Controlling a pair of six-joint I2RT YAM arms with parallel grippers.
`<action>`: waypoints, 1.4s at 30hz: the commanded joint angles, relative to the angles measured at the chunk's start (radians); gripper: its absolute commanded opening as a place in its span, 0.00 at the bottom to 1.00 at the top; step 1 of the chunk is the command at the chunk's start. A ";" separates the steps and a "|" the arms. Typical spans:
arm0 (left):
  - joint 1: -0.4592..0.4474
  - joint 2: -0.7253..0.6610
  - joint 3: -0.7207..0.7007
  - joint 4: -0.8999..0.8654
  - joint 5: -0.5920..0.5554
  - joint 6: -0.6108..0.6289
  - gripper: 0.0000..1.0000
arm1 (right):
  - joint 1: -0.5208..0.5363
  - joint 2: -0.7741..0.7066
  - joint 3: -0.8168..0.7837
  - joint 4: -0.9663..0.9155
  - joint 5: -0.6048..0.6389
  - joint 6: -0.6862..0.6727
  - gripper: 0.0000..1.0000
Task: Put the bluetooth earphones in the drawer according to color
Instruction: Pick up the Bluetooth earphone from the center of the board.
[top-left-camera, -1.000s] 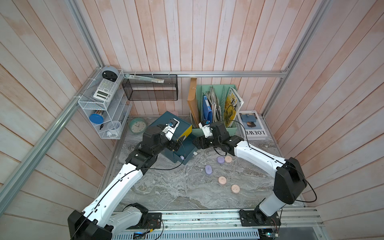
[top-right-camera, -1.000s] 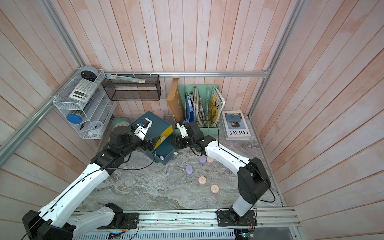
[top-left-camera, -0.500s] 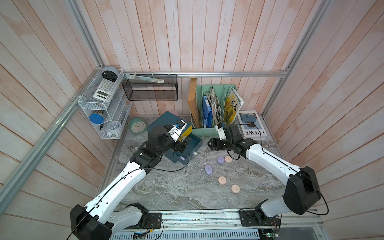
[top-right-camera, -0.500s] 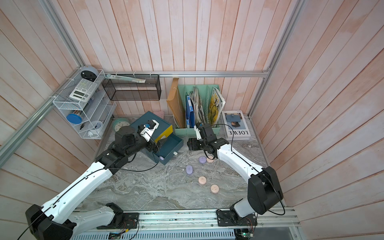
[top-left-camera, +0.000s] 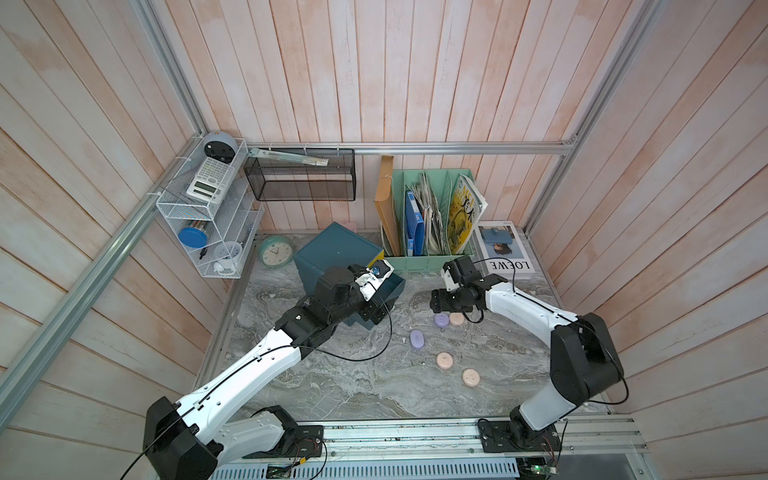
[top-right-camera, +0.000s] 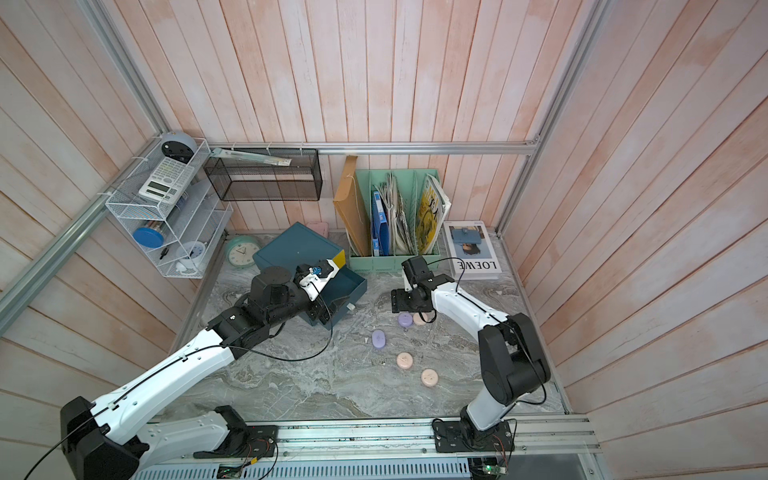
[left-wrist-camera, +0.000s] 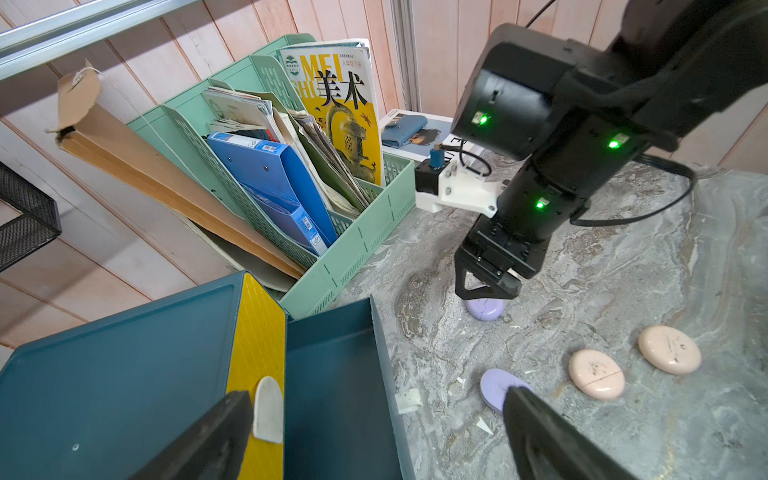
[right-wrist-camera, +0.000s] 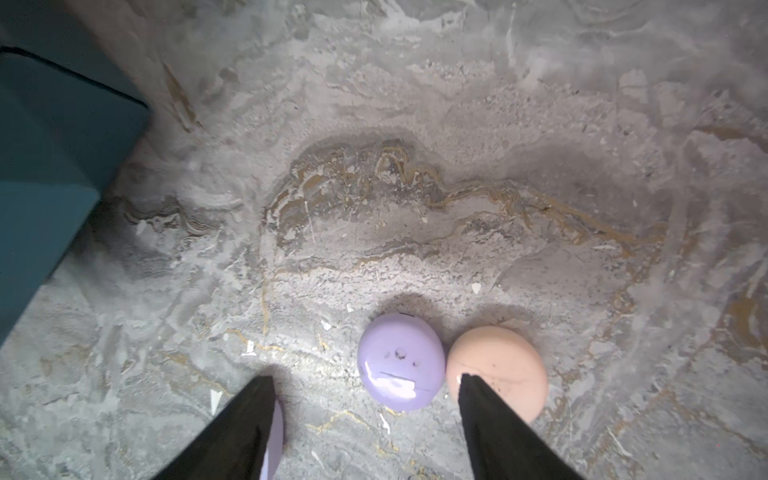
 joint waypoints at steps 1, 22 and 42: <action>-0.024 0.021 -0.014 0.010 -0.033 0.023 1.00 | -0.003 0.049 0.043 -0.087 -0.002 -0.032 0.77; -0.063 0.031 -0.004 -0.019 -0.079 0.049 1.00 | 0.003 0.151 0.005 -0.052 0.026 -0.025 0.75; -0.064 0.019 0.005 -0.036 -0.100 0.053 1.00 | 0.026 0.186 0.014 -0.112 0.105 -0.023 0.68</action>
